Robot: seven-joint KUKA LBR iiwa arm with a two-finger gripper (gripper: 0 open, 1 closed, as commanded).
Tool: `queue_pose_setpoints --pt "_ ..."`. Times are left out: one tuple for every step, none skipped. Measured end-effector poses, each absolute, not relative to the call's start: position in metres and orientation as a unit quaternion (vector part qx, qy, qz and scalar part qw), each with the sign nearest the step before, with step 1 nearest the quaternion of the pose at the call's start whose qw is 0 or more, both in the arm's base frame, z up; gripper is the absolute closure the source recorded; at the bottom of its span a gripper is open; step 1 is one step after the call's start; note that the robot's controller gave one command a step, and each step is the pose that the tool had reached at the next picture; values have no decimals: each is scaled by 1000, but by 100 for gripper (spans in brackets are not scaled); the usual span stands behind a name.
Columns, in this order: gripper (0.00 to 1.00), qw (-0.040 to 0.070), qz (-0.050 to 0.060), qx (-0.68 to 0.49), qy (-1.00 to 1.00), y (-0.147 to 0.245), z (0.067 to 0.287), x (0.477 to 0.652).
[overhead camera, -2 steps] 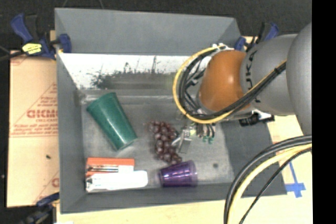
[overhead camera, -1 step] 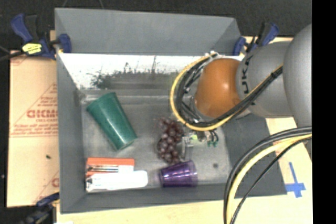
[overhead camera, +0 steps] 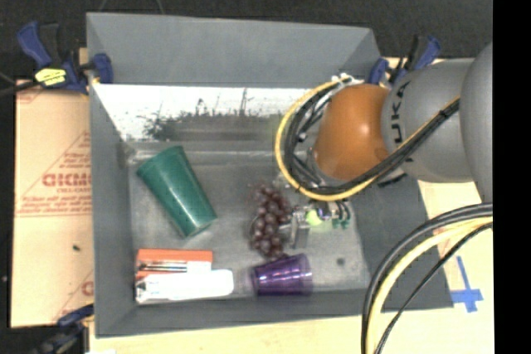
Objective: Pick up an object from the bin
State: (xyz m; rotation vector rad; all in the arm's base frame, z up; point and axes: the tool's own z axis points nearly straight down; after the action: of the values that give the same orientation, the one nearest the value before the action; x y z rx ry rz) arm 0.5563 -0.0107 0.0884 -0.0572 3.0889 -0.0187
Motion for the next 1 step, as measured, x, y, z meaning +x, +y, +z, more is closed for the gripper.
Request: queue_pose_setpoints --pt "100 29 -8 -81 996 -37 72 578"
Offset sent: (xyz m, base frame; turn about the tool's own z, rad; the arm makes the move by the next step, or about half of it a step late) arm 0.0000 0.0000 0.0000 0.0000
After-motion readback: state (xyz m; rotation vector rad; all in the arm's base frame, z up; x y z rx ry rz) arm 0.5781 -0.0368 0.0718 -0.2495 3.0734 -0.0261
